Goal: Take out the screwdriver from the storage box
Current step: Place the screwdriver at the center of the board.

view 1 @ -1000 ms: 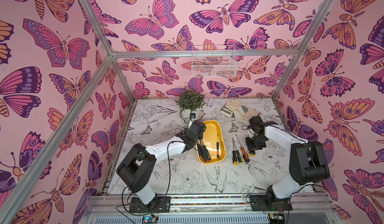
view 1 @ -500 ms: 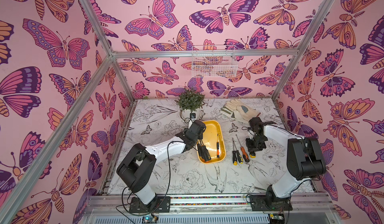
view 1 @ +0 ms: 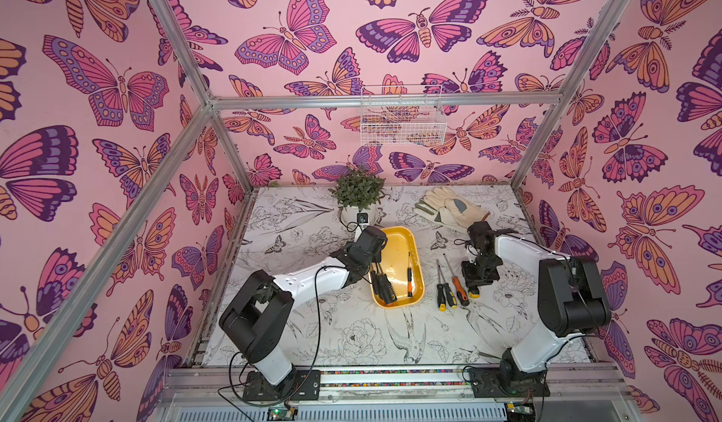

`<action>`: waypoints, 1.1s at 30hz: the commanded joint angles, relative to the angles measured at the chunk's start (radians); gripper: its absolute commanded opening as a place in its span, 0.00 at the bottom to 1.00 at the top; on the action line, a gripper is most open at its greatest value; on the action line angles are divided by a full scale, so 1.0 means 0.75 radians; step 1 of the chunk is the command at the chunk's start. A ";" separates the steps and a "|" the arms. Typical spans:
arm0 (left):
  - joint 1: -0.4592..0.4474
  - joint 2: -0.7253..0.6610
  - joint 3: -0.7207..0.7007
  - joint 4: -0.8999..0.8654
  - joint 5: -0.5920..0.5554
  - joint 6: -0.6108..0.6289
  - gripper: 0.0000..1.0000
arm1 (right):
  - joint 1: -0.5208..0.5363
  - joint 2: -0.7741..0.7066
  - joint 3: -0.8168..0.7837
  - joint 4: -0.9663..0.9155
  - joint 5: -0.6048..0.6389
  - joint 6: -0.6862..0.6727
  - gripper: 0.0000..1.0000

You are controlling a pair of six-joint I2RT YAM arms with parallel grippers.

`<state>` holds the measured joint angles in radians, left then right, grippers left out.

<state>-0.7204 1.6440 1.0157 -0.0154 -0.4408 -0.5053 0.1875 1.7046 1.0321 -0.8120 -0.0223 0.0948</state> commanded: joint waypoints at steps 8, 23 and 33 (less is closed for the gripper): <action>-0.007 -0.022 0.001 0.025 0.006 0.004 0.00 | -0.007 0.026 0.010 -0.016 -0.029 -0.024 0.06; -0.010 -0.024 0.000 0.024 0.008 0.003 0.00 | -0.008 0.031 0.010 -0.014 -0.042 -0.026 0.23; -0.009 -0.021 0.002 0.025 0.006 0.006 0.00 | -0.008 0.039 0.010 -0.014 -0.048 -0.029 0.31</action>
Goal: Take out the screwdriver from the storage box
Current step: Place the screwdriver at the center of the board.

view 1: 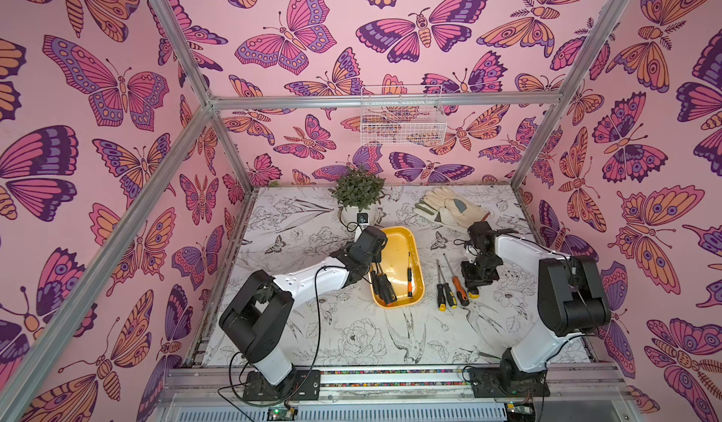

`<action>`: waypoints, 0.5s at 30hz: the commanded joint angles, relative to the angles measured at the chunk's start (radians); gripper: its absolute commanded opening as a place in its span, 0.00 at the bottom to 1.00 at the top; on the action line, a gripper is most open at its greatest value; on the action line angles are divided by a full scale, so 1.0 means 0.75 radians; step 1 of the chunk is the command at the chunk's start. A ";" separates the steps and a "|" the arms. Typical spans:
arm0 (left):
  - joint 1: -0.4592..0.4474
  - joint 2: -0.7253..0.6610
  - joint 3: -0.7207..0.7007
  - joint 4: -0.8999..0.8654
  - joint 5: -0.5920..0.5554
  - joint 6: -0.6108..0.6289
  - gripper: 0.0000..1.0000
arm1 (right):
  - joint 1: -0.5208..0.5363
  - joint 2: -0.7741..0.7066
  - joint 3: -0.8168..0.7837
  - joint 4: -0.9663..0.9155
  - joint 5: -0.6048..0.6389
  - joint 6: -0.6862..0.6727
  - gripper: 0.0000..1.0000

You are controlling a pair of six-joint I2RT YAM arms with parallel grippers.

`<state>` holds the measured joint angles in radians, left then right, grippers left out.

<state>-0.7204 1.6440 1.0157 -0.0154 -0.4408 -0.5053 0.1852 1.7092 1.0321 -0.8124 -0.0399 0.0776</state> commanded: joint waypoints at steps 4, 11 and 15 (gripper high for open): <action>-0.009 -0.020 0.001 0.025 0.006 0.005 0.00 | -0.004 0.033 0.011 -0.013 -0.025 -0.005 0.34; -0.009 -0.020 0.002 0.025 0.006 0.005 0.00 | -0.006 0.032 0.013 -0.014 -0.026 -0.005 0.37; -0.009 -0.021 0.004 0.024 0.005 0.007 0.00 | -0.005 0.025 0.013 -0.013 -0.023 -0.005 0.38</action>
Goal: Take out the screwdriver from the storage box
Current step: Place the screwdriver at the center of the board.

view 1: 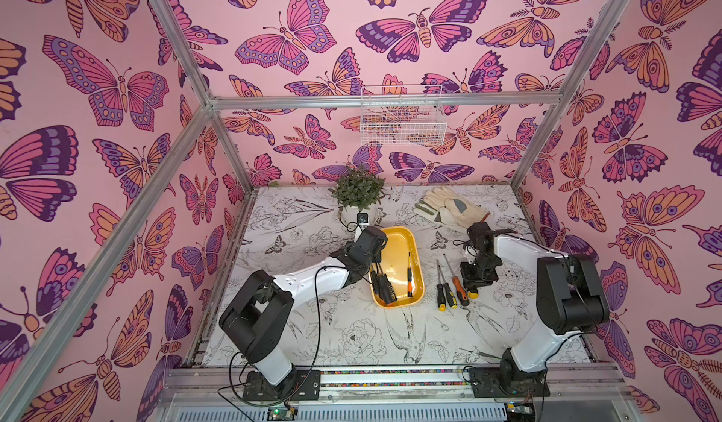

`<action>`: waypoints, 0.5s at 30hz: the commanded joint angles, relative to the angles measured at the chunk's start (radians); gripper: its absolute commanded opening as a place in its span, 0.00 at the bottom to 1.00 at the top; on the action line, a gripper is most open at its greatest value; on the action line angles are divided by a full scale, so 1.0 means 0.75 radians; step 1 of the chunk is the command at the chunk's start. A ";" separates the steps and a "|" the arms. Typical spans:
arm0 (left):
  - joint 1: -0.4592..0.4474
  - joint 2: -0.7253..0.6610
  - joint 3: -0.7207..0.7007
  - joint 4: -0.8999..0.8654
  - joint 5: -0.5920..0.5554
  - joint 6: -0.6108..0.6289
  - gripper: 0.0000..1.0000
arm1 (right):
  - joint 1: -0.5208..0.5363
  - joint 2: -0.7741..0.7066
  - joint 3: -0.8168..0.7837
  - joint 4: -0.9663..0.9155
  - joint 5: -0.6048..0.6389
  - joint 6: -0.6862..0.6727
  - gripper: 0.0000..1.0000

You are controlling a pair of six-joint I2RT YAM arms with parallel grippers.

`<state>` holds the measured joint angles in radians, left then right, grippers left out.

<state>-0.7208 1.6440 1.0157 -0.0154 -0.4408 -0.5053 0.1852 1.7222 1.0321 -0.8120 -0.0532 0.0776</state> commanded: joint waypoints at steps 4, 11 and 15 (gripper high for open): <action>-0.008 -0.020 0.004 0.025 0.007 0.007 0.00 | -0.004 -0.021 0.009 -0.007 0.005 -0.001 0.40; -0.010 -0.020 0.004 0.024 0.006 0.009 0.00 | -0.004 -0.072 0.006 -0.007 0.015 0.005 0.46; -0.011 -0.017 0.007 0.024 0.008 0.015 0.00 | -0.006 -0.141 0.000 -0.010 0.023 0.011 0.48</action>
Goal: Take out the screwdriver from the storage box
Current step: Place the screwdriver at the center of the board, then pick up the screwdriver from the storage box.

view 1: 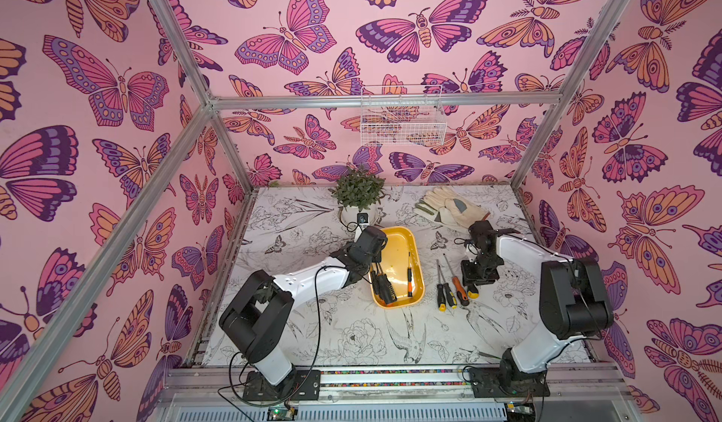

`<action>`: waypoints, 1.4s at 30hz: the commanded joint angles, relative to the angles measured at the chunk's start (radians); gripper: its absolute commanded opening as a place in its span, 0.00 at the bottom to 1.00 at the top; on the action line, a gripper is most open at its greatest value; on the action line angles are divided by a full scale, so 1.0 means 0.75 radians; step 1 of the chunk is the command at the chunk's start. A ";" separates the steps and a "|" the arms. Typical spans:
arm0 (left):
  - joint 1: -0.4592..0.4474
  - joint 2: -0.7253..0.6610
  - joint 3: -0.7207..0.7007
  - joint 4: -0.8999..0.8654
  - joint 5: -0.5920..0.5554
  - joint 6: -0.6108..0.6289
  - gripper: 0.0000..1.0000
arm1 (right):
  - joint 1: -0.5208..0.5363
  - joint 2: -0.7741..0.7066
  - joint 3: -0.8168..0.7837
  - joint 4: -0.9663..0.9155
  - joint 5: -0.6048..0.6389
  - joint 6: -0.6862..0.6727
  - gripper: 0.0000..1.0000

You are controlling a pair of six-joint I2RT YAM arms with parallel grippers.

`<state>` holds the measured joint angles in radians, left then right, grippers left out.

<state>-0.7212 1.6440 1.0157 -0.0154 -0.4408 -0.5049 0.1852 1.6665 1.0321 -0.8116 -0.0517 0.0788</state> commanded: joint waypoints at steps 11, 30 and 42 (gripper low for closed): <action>-0.010 -0.013 0.010 0.024 0.007 0.014 0.00 | 0.061 -0.377 -0.037 -0.019 -0.038 0.076 0.60; -0.012 -0.016 0.006 0.025 0.001 0.013 0.00 | 0.721 -0.443 0.212 0.062 0.136 0.406 0.69; -0.013 -0.020 0.003 0.025 -0.001 0.011 0.00 | 0.870 -0.228 0.315 0.139 0.129 0.439 0.69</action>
<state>-0.7269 1.6440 1.0157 -0.0158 -0.4408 -0.5045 0.8291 1.4651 1.2358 -0.7238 0.0368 0.3931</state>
